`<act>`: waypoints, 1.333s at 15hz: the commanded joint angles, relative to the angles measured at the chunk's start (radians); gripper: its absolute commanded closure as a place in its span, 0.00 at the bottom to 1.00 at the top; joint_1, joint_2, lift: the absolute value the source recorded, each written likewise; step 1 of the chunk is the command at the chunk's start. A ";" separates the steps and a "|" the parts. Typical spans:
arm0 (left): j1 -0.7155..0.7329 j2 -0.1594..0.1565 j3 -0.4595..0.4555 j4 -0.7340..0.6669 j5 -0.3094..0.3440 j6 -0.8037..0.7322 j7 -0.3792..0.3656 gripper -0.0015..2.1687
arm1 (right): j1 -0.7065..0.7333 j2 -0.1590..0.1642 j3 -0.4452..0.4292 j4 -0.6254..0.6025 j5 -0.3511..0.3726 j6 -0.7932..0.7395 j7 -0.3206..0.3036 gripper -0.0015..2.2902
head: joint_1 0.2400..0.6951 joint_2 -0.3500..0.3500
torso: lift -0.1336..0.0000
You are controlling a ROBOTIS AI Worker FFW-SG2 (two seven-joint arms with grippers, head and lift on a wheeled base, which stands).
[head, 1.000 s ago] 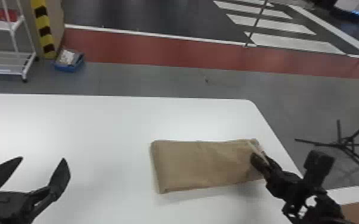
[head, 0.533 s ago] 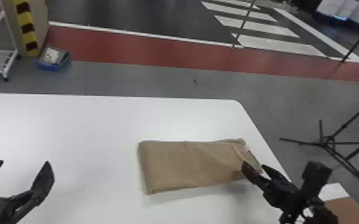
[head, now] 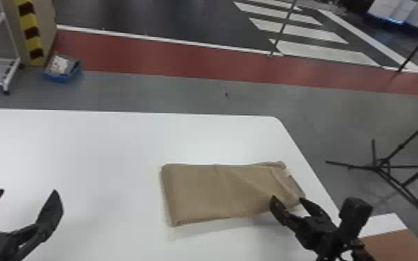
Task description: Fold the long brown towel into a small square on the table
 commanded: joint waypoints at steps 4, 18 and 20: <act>0.014 -0.003 0.007 -0.009 0.000 -0.027 0.000 0.03 | 0.020 0.004 0.046 -0.003 0.010 -0.027 0.000 0.04 | 1.00 0.10 | 0.17; 0.013 -0.003 0.003 -0.005 0.002 -0.027 -0.002 0.03 | -0.040 -0.017 -0.073 0.058 0.050 -0.045 0.101 0.05 | 1.00 0.00 | 0.17; 0.022 -0.003 0.013 -0.010 0.002 -0.030 -0.002 0.03 | -0.046 -0.017 -0.115 0.075 0.036 -0.060 0.103 0.05 | 1.00 0.00 | 0.17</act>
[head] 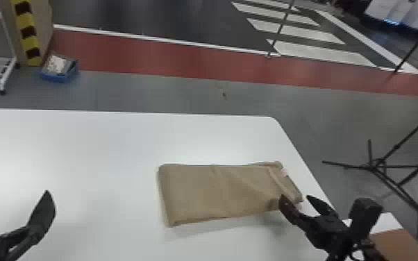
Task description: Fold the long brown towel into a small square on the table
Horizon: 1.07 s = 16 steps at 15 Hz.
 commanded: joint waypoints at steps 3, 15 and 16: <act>-0.002 -0.003 0.002 0.005 0.002 -0.008 0.000 0.03 | -0.016 -0.012 -0.113 0.012 -0.063 0.010 0.025 0.05 | 1.00 0.00 | 0.17; -0.016 0.005 -0.012 0.005 -0.001 0.001 -0.001 0.03 | -0.180 -0.078 0.055 0.035 0.216 0.375 -0.004 0.10 | 1.00 0.00 | 0.17; -0.018 0.005 -0.012 0.004 -0.001 0.001 -0.001 0.03 | -0.183 -0.078 0.077 0.028 0.233 0.400 -0.010 0.10 | 1.00 0.00 | 0.17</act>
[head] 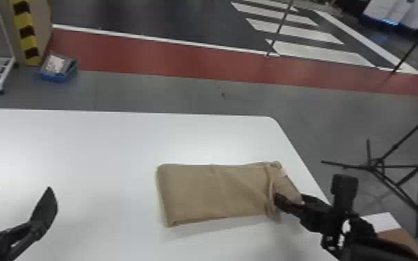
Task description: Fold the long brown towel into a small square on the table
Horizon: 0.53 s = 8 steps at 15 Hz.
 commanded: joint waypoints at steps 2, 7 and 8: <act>-0.001 0.000 0.000 -0.003 0.000 0.006 0.000 0.03 | -0.011 0.000 0.069 -0.063 0.039 0.096 -0.007 0.10 | 1.00 0.00 | 0.17; -0.003 0.000 0.000 0.000 -0.001 0.009 0.000 0.03 | -0.006 0.000 0.050 -0.100 0.026 0.118 -0.007 0.09 | 1.00 0.03 | 0.17; -0.007 0.000 -0.002 0.003 -0.001 0.009 0.000 0.03 | -0.005 -0.002 0.049 -0.100 0.030 0.124 -0.007 0.09 | 1.00 0.03 | 0.17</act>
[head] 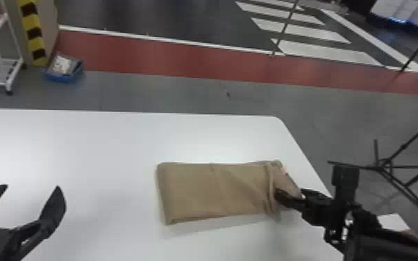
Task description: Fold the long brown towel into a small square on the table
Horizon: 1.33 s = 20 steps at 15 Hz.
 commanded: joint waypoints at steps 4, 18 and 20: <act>-0.005 0.002 -0.003 0.004 0.002 0.001 -0.002 0.03 | 0.011 -0.002 -0.051 0.003 -0.071 -0.040 0.009 0.09 | 1.00 0.01 | 0.17; -0.029 0.017 -0.009 0.025 0.015 -0.002 -0.009 0.03 | -0.005 0.003 0.051 0.032 -0.053 -0.021 0.014 0.15 | 1.00 0.08 | 0.17; -0.035 0.023 -0.015 0.034 0.017 -0.002 -0.011 0.03 | -0.007 0.003 0.069 0.040 -0.024 -0.024 0.014 0.16 | 1.00 0.09 | 0.17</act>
